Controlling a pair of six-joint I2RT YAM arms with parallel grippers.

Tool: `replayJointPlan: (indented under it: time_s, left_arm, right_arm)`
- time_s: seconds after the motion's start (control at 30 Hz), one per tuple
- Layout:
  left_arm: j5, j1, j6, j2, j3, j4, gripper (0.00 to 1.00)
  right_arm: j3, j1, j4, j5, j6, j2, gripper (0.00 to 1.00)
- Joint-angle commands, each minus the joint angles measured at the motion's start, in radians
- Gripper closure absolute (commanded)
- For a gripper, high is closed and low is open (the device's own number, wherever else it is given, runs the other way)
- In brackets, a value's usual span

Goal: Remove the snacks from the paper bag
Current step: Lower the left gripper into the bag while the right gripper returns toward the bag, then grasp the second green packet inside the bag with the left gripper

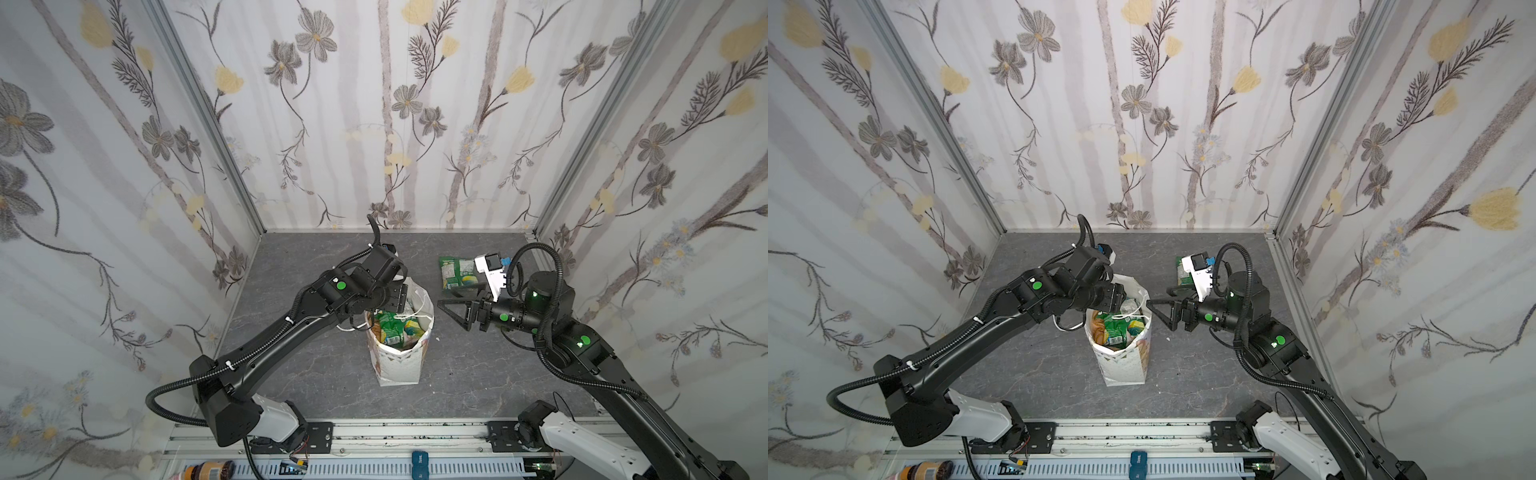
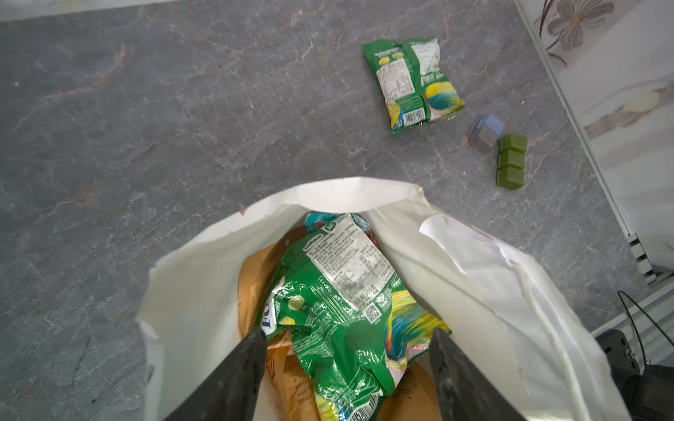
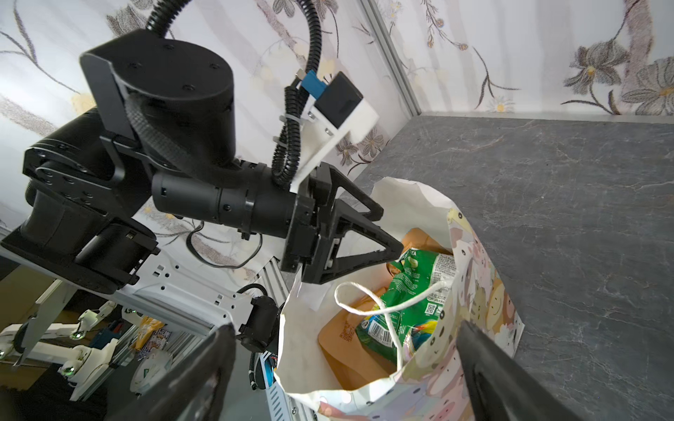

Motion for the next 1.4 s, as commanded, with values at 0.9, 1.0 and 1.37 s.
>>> replayJointPlan:
  time_s: [0.9,1.0,1.37]
  left_arm:
    - [0.132,-0.052,0.023,0.023,-0.147,0.091,0.25]
    - [0.084,-0.070,0.056,0.016,-0.091,0.067,0.25]
    - [0.027,-0.098,0.059,0.085,-0.011,0.006,0.24]
  right_arm:
    - [-0.070,0.023,0.075,-0.010,0.036,0.002,0.04]
    - [-0.068,0.022,0.078,-0.011,0.036,0.004,0.04]
    - [-0.076,0.022,0.067,-0.007,0.031,-0.003,0.04]
